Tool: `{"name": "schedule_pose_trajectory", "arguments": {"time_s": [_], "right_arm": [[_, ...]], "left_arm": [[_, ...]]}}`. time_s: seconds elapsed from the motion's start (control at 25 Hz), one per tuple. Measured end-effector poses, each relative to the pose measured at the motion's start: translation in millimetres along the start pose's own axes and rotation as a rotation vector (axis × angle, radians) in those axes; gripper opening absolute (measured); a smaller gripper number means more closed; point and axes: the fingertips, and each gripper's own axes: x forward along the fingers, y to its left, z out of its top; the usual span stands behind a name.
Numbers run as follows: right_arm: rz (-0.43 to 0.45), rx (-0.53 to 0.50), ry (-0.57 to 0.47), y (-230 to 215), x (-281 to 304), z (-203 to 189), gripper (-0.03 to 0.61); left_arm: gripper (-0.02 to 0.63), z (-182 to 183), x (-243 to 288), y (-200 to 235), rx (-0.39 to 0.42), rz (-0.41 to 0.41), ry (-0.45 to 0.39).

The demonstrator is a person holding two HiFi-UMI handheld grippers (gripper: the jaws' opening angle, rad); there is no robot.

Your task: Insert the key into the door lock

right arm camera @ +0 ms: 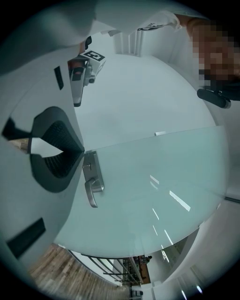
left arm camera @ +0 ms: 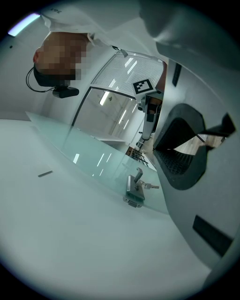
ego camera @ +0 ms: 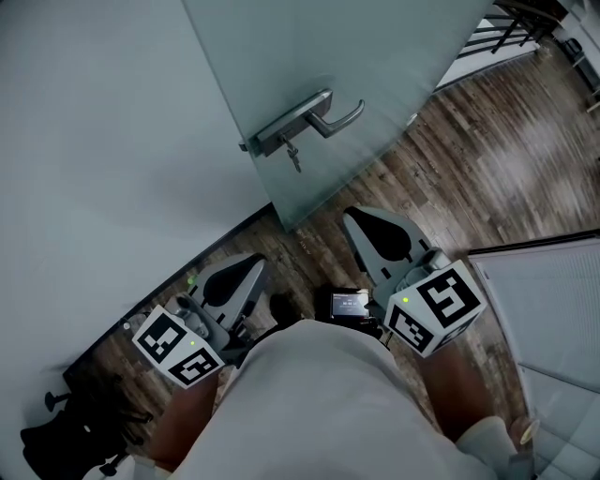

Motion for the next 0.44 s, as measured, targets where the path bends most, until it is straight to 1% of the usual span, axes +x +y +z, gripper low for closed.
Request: {"name": "schedule_pose_trajectory", "arguments": {"time_s": [0.44], "right_arm": [[-0.002,-0.011,-0.002,-0.2,1.0,2.2,0.012]], "left_arm": [[0.017,-3.3,3.0,-2.6,0.000,-0.008,0.013]]}}
